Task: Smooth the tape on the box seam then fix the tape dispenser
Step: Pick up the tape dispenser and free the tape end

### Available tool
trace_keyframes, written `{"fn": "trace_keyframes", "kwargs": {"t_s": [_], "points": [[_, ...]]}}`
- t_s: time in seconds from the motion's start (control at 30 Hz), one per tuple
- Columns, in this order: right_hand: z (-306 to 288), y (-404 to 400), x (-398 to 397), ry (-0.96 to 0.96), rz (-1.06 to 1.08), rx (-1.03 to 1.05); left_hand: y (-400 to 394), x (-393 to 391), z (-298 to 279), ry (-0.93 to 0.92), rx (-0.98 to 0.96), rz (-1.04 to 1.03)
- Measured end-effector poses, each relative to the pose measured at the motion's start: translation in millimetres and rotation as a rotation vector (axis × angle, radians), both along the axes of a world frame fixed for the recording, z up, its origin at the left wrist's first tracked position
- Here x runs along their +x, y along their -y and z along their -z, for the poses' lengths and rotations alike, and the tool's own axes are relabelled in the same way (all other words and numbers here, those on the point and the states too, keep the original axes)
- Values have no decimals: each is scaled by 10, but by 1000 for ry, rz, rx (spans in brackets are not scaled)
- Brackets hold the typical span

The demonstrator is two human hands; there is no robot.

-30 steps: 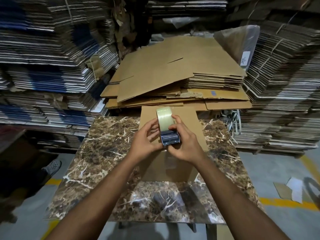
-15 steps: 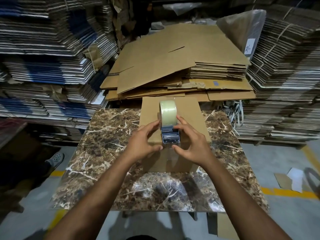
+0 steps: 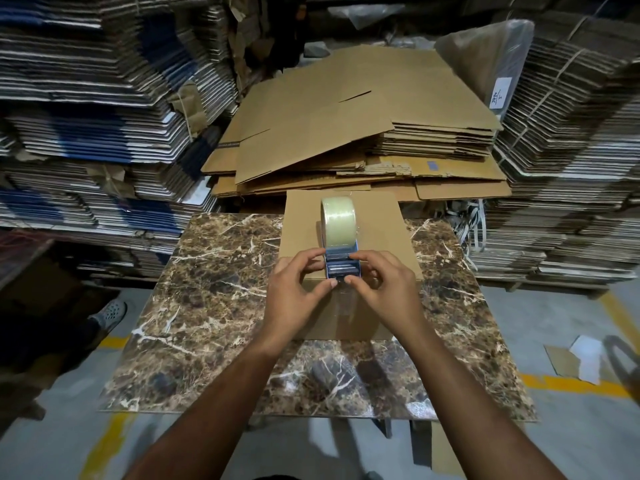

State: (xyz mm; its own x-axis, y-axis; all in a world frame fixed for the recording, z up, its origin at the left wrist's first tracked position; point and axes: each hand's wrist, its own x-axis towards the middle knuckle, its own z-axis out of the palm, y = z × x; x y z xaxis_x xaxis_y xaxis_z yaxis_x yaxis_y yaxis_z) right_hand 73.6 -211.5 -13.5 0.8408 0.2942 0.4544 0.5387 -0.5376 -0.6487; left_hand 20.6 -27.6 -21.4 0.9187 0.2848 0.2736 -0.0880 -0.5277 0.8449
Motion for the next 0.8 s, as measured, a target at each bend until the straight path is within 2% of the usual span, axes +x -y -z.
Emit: {"fn": "trace_keyframes", "kwargs": {"t_s": [0.1, 0.37, 0.57, 0.8], "points": [[20, -23, -13, 24, 11, -45, 3, 0, 11, 16, 27, -15], [-22, -51, 21, 18, 22, 63, -4, 22, -26, 38, 115, -12], [-12, -80, 34, 43, -8, 47, -12, 68, -1, 124, 182, -6], [13, -42, 27, 107, -49, 23, 20, 103, 0, 146, 147, -40]]}}
